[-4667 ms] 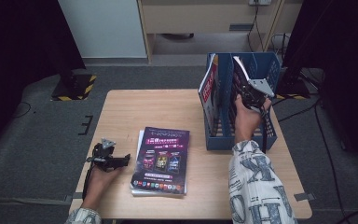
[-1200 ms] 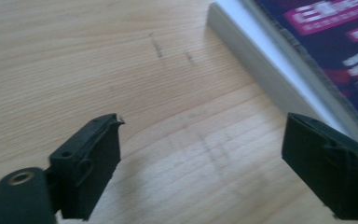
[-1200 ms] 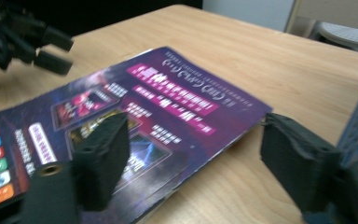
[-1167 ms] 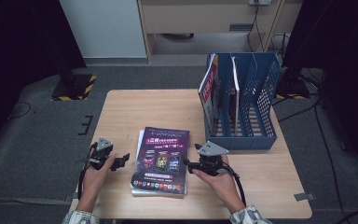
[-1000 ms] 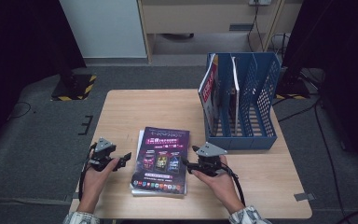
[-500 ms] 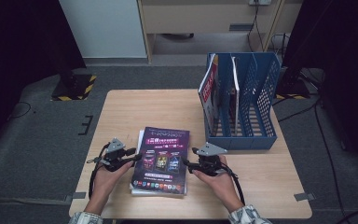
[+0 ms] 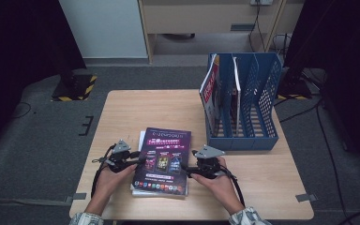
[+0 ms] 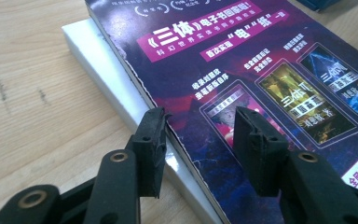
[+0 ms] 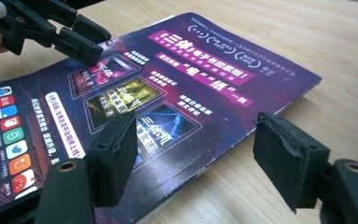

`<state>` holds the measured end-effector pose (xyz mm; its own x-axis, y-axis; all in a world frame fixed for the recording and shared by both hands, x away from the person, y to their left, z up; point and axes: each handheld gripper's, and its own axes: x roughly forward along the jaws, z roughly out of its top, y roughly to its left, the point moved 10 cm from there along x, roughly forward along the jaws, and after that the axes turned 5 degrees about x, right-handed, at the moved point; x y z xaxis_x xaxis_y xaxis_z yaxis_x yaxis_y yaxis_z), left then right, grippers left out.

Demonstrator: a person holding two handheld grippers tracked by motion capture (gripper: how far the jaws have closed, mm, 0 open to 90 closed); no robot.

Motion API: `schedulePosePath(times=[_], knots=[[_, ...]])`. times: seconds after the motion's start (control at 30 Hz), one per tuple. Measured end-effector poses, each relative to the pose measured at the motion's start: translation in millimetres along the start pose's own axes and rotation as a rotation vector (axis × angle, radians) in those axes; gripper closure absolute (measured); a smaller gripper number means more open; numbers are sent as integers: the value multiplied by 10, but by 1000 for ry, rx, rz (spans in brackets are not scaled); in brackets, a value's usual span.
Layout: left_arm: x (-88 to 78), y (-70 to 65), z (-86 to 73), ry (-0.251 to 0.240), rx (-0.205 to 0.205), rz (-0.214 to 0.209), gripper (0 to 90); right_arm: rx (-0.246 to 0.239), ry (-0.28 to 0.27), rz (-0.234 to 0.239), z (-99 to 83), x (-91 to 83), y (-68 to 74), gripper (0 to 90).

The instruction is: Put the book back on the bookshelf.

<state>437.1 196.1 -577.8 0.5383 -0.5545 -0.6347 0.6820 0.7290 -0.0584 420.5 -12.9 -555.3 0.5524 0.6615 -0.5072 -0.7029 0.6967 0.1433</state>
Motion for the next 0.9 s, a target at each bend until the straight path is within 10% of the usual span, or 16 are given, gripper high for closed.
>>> schedulePosePath(times=[0.9], knots=[[64,-81,23,-10,17,8,555,225,125,81,-269,352,-99,113]])
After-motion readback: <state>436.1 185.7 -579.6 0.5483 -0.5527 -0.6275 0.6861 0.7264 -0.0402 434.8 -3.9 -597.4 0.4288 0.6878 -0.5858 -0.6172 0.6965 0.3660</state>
